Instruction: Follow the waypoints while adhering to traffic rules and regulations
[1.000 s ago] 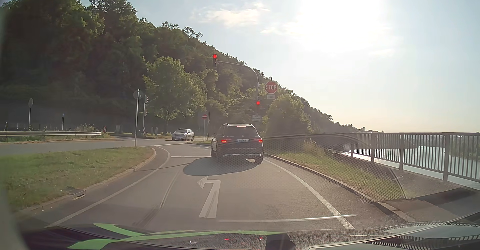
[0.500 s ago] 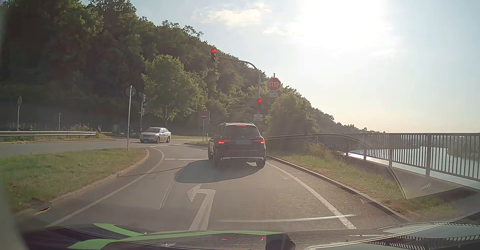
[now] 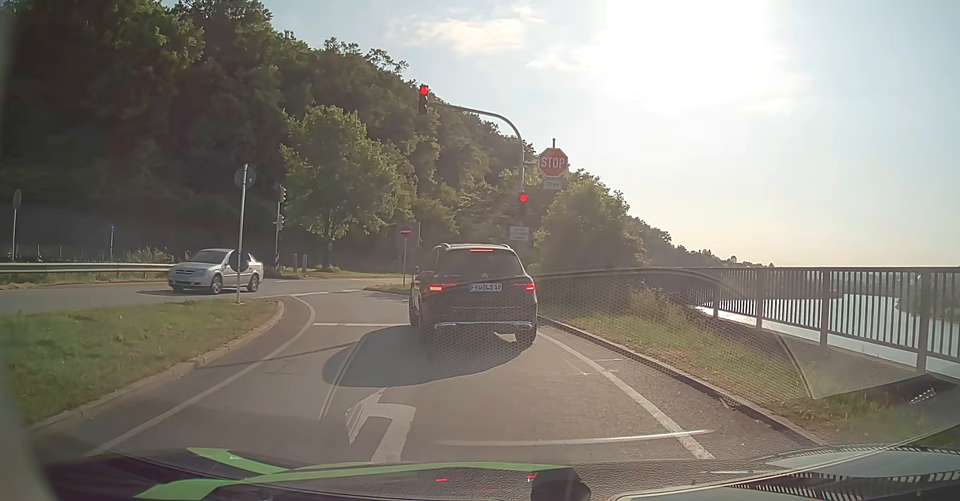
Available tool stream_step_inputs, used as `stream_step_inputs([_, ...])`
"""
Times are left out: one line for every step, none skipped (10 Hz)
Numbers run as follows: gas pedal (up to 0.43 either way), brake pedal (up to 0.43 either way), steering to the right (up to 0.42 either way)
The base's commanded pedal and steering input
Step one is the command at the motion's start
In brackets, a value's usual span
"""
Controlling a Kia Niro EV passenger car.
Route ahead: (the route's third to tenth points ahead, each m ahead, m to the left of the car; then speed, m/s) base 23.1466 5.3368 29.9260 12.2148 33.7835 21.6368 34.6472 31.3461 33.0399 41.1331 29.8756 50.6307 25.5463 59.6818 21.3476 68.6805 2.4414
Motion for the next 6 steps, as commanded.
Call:
stream_step_inputs([0.000,0.213,-0.013])
stream_step_inputs([0.000,0.195,-0.012])
stream_step_inputs([0.000,0.183,-0.013])
stream_step_inputs([0.000,0.177,-0.015])
stream_step_inputs([0.000,0.177,-0.019])
stream_step_inputs([0.000,0.177,-0.022])
